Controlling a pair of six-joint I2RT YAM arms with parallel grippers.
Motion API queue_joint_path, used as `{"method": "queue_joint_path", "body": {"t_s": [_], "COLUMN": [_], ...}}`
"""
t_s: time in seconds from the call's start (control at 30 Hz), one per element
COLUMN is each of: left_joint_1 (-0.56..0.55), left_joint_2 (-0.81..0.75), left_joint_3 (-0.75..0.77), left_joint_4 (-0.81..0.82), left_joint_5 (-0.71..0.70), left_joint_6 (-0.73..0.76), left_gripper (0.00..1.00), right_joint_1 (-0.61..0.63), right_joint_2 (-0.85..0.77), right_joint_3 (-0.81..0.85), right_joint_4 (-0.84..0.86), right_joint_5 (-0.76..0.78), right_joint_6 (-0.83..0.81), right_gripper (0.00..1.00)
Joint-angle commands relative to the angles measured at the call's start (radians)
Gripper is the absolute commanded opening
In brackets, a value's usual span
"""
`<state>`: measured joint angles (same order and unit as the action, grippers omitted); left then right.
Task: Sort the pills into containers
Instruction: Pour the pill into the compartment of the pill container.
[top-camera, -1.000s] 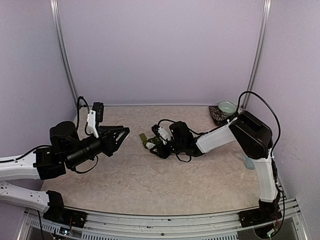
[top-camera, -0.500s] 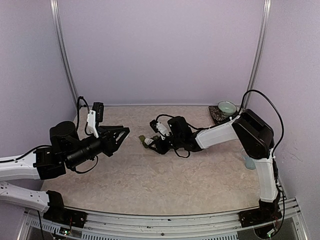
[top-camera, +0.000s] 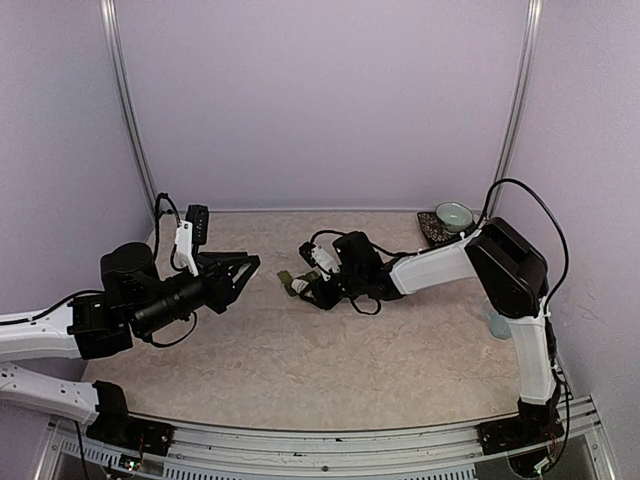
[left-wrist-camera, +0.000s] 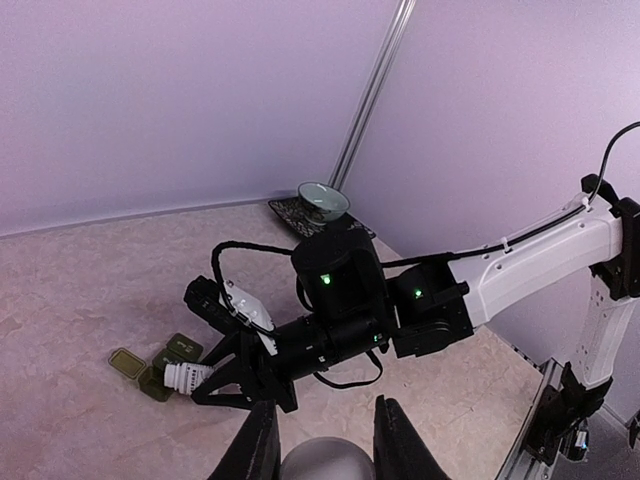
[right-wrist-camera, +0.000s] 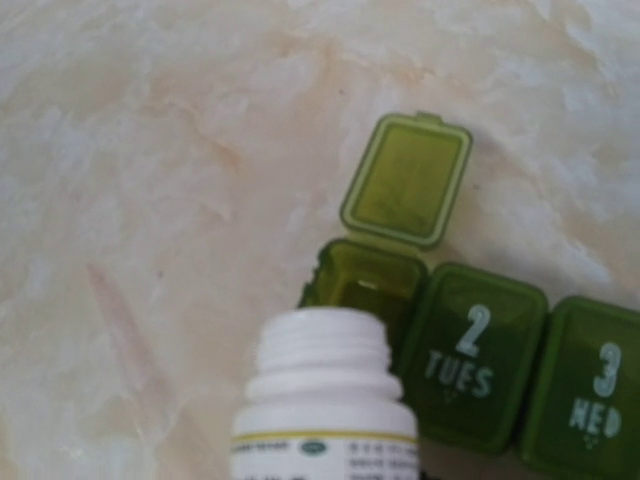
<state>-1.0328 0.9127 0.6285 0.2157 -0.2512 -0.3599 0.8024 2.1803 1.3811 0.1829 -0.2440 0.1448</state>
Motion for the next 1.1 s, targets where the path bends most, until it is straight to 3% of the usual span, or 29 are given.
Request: {"method": "queue_joint_path", "body": {"t_s": [0.0,1.07], "left_joint_1": [0.005,0.005], "left_joint_2": [0.003,-0.011], "left_joint_3": [-0.001,-0.025], "left_joint_4": [0.022,0.035], "left_joint_5": [0.003,0.0], "left_joint_6": [-0.004,-0.004], "left_gripper": [0.18,0.18], "right_joint_1": [0.001,0.025], "right_joint_2": [-0.037,0.008], "right_joint_3": [0.036,0.172], "right_joint_4": [-0.043,-0.216], "right_joint_5": [0.024,0.069], "right_joint_6": [-0.017,-0.069], "right_gripper": [0.0,0.0]}}
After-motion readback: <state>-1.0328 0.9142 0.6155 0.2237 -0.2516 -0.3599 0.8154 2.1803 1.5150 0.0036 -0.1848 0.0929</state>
